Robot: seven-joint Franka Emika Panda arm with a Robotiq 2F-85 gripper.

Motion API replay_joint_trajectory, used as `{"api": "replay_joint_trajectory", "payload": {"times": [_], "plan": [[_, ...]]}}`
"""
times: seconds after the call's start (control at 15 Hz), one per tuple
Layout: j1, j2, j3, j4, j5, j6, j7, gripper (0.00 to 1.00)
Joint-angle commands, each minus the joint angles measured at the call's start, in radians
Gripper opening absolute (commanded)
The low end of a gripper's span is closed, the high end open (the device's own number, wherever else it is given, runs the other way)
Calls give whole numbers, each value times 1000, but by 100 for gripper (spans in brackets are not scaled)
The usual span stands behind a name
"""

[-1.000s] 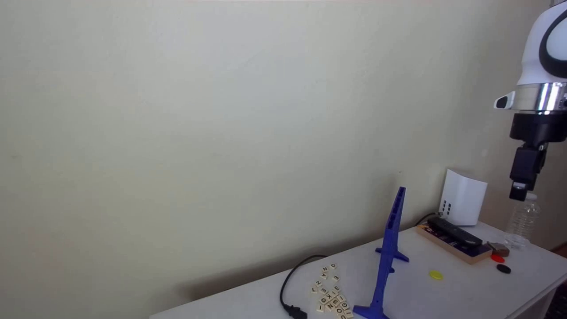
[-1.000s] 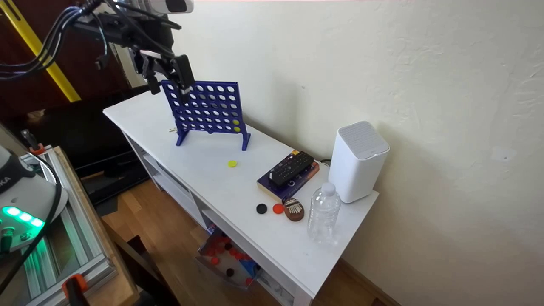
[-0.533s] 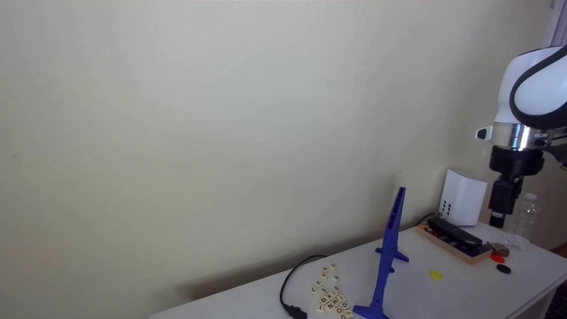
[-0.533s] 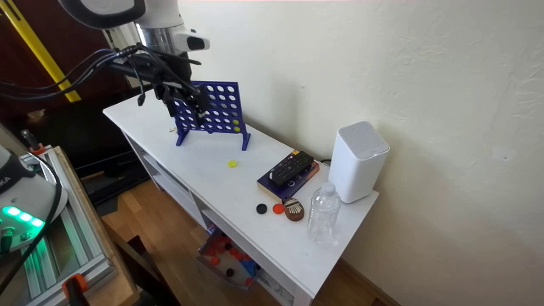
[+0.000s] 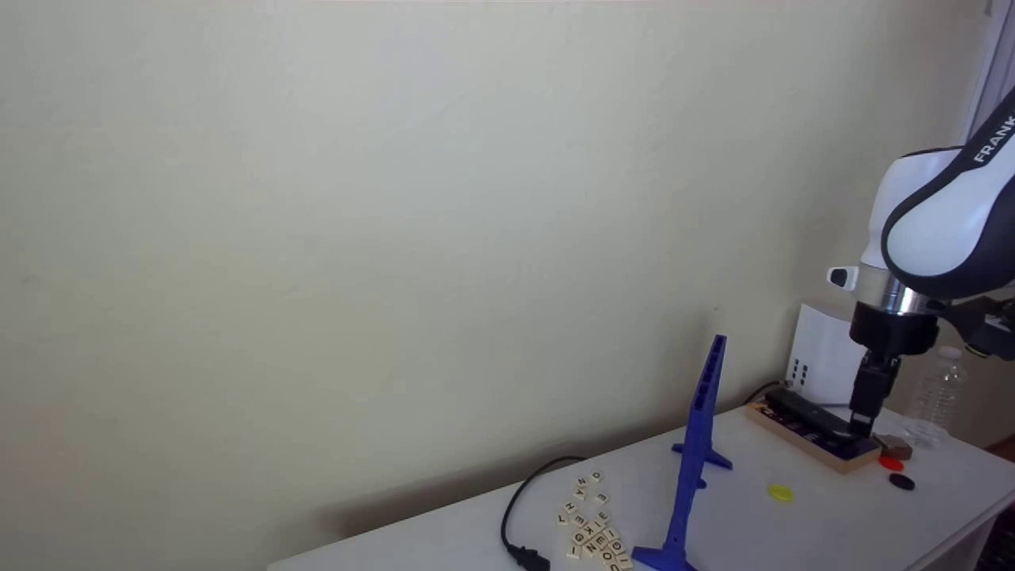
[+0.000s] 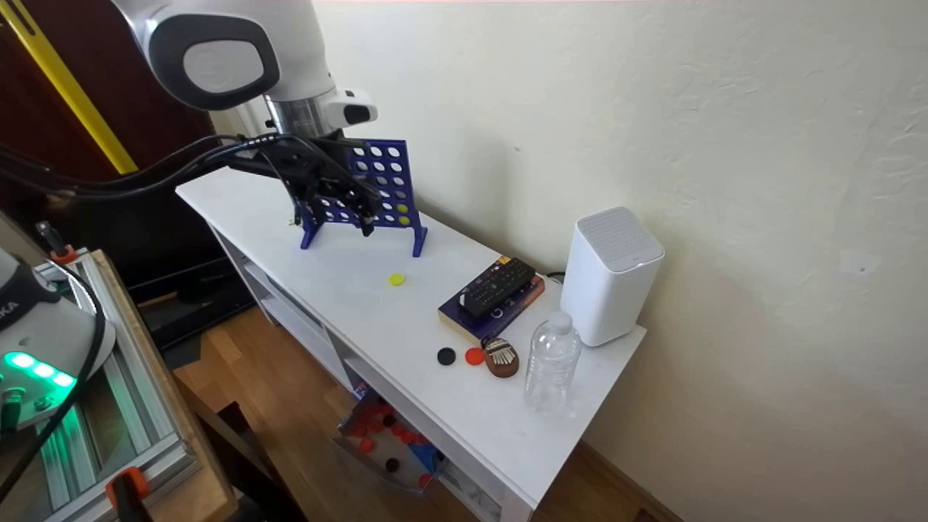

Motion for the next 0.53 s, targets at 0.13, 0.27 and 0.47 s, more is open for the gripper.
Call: {"api": "replay_joint_trajectory", "payload": {"times": [0.13,0.27,0.47], "plan": [[-64,59,58,31,10,12,-50,100],[-80,99,71,60,13,-1,-66,100],[-84,120,76,75,13,-2,-68,100]]}}
